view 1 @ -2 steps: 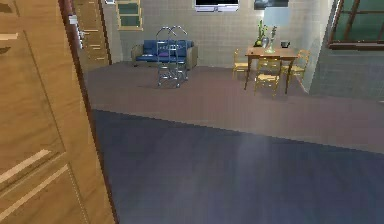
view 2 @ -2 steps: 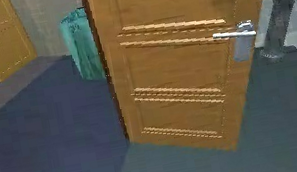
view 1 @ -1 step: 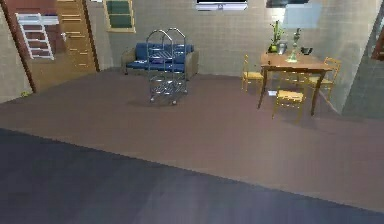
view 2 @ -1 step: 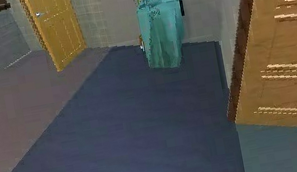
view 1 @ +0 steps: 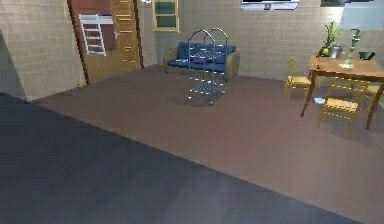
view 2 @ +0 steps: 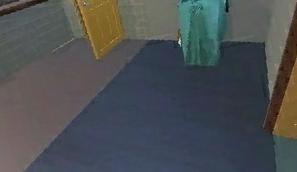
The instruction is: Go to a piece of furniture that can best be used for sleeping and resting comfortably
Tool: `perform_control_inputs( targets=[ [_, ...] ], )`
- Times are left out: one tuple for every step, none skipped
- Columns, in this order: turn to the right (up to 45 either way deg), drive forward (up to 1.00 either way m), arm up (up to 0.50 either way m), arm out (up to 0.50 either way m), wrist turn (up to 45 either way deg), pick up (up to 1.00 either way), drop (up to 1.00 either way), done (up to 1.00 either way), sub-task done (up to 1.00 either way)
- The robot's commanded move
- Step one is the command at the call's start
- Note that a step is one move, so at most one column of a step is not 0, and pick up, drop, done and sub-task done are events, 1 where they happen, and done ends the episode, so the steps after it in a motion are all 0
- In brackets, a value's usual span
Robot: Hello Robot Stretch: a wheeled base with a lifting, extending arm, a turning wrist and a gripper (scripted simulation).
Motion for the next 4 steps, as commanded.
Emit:
perform_control_inputs(
  targets=[
    [0.0,0.15,0.0,0.0,0.0,0.0,0.0,0.0,0.0],
    [-21.0,0.0,0.0,0.0,0.0,0.0,0.0,0.0,0.0],
    [0.0,1.0,0.0,0.0,0.0,0.0,0.0,0.0,0.0],
    [-3.0,0.0,0.0,0.0,0.0,0.0,0.0,0.0,0.0]
  ],
)
